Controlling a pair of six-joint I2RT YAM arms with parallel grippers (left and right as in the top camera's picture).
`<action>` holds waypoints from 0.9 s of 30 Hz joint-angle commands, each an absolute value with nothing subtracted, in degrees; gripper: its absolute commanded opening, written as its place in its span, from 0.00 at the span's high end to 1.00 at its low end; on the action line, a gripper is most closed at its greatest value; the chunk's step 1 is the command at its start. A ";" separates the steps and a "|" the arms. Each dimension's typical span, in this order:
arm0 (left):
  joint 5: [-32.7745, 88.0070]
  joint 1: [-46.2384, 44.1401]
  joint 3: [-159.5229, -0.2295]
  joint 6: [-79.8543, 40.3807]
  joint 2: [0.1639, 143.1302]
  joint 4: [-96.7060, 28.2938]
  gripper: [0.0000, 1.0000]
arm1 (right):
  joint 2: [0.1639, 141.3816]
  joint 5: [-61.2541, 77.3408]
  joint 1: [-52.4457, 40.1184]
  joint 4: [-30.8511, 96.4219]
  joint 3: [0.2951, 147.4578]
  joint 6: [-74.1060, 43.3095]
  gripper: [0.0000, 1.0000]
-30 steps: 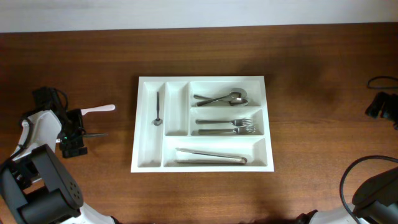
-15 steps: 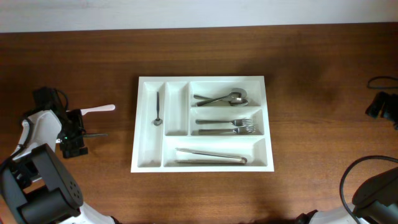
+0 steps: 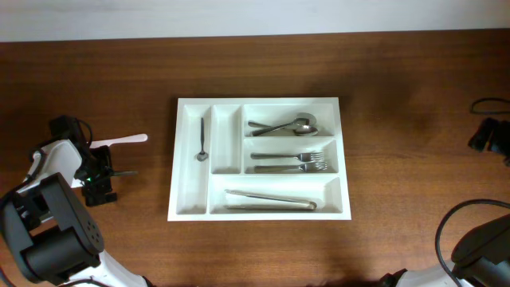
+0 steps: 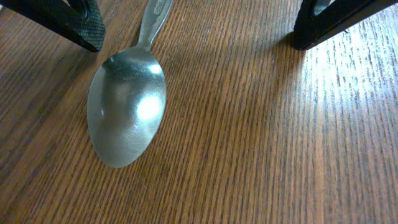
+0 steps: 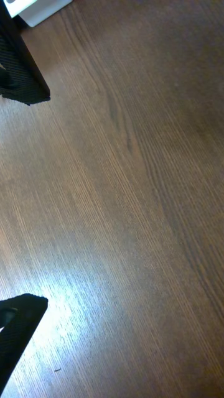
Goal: Pack container
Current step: 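Move the left gripper back over the remaining metal spoon and grasp it, then lift the spoon and lower it into the narrow left compartment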
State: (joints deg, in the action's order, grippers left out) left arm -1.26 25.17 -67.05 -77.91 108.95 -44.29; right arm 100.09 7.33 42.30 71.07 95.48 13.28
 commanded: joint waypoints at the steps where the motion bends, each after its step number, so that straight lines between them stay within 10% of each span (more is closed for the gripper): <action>1: -1.48 25.30 -67.66 -78.83 110.32 -44.42 0.01 | 100.62 7.01 42.41 71.05 95.42 12.78 0.01; 14: -0.14 25.30 -67.66 -78.81 113.43 -44.51 0.01 | 100.62 7.01 42.41 71.05 95.42 12.78 0.01; 27: 0.27 25.30 -67.68 -78.81 113.43 -42.87 0.51 | 100.62 7.01 42.41 71.05 95.42 12.78 0.01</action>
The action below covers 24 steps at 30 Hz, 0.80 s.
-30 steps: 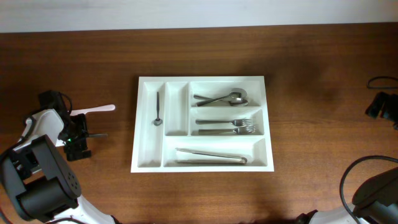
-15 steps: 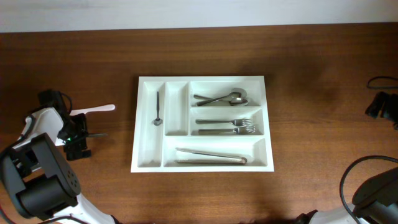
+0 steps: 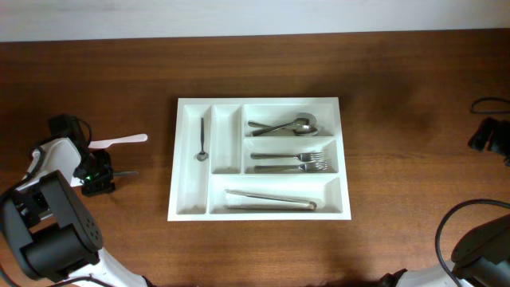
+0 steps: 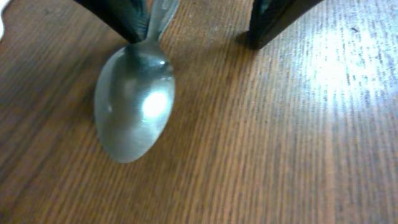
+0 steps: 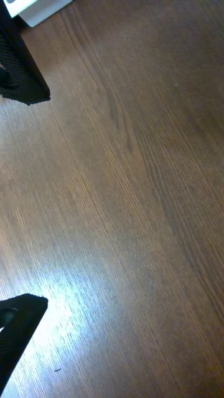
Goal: Pack container
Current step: 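Lift the spoon and lower it into the narrow left compartment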
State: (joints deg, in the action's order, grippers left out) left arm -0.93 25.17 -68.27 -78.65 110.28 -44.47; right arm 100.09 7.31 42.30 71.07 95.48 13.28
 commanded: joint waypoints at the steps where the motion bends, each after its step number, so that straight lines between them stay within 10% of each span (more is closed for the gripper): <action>1: 0.30 25.30 -67.68 -78.81 113.43 -42.76 0.54 | 100.62 7.01 42.41 71.05 95.42 12.78 0.01; 24: 0.27 25.30 -74.06 -71.40 113.40 -42.24 0.92 | 100.62 7.03 42.41 71.05 95.42 12.78 0.01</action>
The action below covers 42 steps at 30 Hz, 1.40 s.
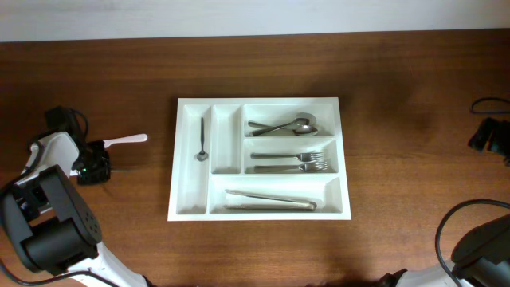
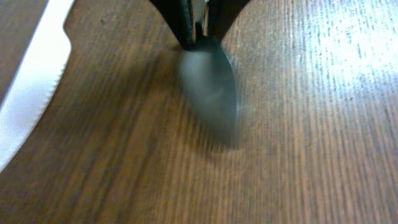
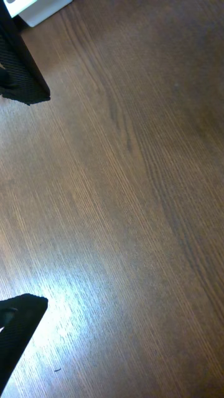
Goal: Pack container
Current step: 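Lift the spoon and lower it into the narrow left compartment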
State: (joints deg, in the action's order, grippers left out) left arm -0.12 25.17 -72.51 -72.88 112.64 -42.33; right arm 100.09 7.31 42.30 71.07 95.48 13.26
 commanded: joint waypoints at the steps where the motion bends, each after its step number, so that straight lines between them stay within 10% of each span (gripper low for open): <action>1: 0.27 25.30 -74.17 -71.05 113.40 -42.24 0.95 | 100.62 7.01 42.41 71.05 95.42 12.78 0.01; 16: 7.40 25.17 -78.54 -61.73 113.08 -43.16 0.98 | 100.62 7.01 42.41 71.05 95.42 12.78 0.01; 31: 17.26 7.27 -92.18 -16.43 108.60 -44.62 0.98 | 100.62 7.01 42.41 71.05 95.42 12.78 0.01; 42: -11.60 -12.16 -91.92 -4.19 108.84 -48.71 0.98 | 100.62 7.01 42.41 71.05 95.42 12.80 0.01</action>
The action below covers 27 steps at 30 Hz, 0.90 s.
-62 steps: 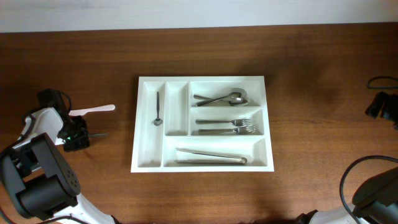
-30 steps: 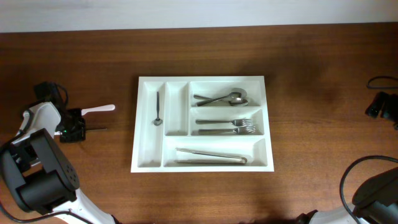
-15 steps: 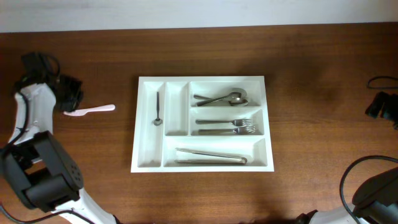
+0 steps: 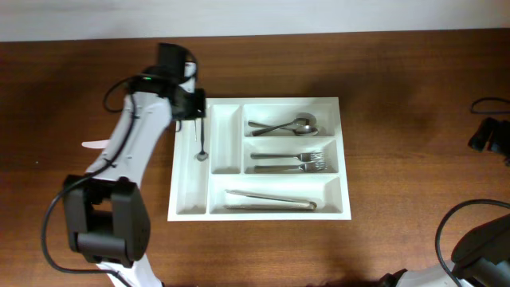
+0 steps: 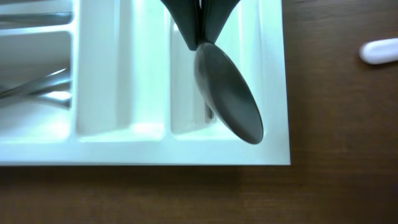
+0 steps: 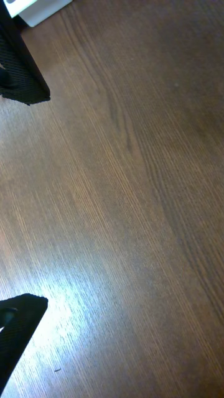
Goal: Pack container
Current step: 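Lift the spoon and lower it into the narrow left compartment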
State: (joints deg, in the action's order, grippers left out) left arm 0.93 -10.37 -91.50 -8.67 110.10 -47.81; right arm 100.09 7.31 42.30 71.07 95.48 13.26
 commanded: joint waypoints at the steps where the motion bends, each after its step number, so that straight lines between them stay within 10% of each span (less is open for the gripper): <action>1: -11.88 -12.62 -91.92 -4.16 108.84 -49.15 0.98 | 100.62 7.01 42.41 71.05 95.42 12.78 0.01; 27: -3.16 -12.71 -91.88 -6.42 113.45 -56.71 0.86 | 100.62 7.01 42.41 71.05 95.42 12.78 0.01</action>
